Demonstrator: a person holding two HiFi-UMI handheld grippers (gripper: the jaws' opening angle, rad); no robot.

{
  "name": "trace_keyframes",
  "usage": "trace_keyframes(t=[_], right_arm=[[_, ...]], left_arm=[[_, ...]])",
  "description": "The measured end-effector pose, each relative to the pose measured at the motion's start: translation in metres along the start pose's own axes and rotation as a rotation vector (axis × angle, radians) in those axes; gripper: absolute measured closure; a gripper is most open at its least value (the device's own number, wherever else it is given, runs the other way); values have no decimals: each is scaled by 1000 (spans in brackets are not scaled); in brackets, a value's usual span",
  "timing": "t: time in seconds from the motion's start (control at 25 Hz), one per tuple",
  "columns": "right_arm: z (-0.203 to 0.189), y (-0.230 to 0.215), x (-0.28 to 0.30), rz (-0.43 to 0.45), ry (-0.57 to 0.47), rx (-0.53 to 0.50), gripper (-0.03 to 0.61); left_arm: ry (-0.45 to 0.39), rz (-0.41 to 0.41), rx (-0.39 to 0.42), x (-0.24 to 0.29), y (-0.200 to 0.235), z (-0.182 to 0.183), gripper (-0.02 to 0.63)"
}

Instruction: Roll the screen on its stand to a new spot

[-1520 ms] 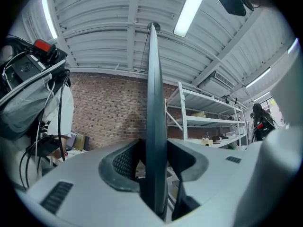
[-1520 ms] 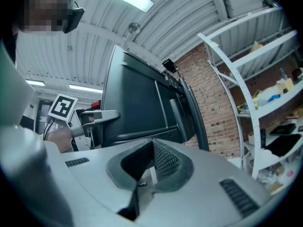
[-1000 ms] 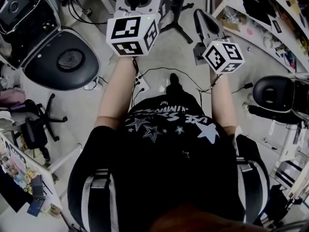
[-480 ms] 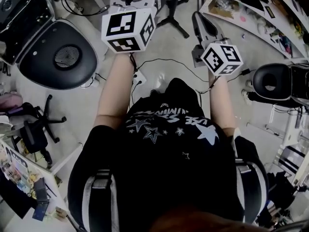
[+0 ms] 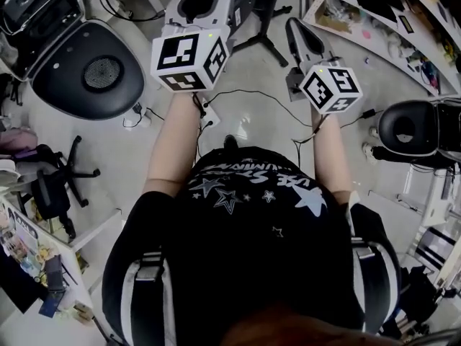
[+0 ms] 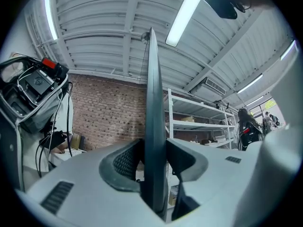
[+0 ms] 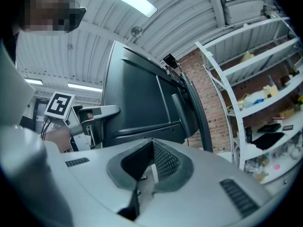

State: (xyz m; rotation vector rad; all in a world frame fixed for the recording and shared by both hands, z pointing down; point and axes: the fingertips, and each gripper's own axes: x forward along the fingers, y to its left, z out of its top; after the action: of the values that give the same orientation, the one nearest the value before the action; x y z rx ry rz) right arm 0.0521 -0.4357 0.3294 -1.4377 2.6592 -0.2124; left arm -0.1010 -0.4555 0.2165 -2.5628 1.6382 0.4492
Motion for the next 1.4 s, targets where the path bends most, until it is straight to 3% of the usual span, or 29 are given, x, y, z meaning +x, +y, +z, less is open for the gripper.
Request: trace_keyframes(t=[0.72,1.4], right_arm=[[-3,11,-97,40,22,8,572],[-7,25,-177,84,36,13,572]], left_arm=[[-6,61,1,-66,-53,10,425],[5,48,41,-110,-143,11,433]])
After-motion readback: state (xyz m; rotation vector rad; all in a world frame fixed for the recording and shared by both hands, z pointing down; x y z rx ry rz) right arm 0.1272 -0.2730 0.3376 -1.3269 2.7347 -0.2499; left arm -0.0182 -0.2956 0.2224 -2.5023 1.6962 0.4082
